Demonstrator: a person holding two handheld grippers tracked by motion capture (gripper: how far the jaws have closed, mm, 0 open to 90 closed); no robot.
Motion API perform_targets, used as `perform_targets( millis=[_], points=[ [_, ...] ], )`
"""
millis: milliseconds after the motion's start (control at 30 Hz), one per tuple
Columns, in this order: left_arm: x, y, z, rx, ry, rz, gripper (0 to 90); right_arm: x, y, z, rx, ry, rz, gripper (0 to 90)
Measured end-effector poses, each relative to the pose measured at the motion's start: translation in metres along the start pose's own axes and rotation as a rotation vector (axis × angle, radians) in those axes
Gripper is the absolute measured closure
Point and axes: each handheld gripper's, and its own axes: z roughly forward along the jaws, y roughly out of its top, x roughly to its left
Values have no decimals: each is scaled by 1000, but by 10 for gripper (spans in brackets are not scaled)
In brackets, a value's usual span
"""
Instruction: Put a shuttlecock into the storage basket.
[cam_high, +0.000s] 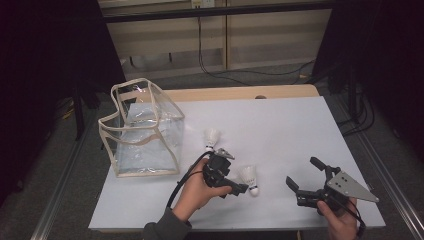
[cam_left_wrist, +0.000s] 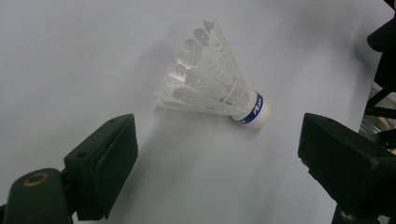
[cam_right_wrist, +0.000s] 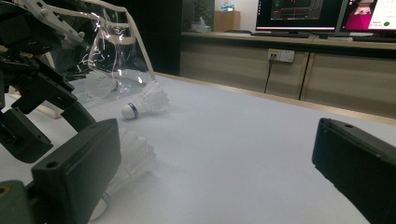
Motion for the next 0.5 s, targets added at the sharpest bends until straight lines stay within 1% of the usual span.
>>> perform_targets(
  millis=[100, 133, 200, 233, 367, 500],
  points=[
    [0, 3, 0, -2, 5, 10, 123, 0, 0, 0, -1, 1, 2, 14],
    [0, 4, -1, -1, 10, 20, 122, 0, 0, 0, -2, 1, 1, 14],
    [0, 6, -1, -13, 16, 22, 119, 0, 0, 0, -2, 1, 2, 14],
    [1, 8, -1, -13, 16, 34, 118, -1, 0, 0, -3, 1, 0, 14],
    [2, 12, -2, -26, 24, 52, 119, -1, 0, 0, -3, 2, 1, 14],
    [3, 16, -1, -26, 32, 75, 117, -1, 0, 0, -2, -1, 3, 14]
  ],
)
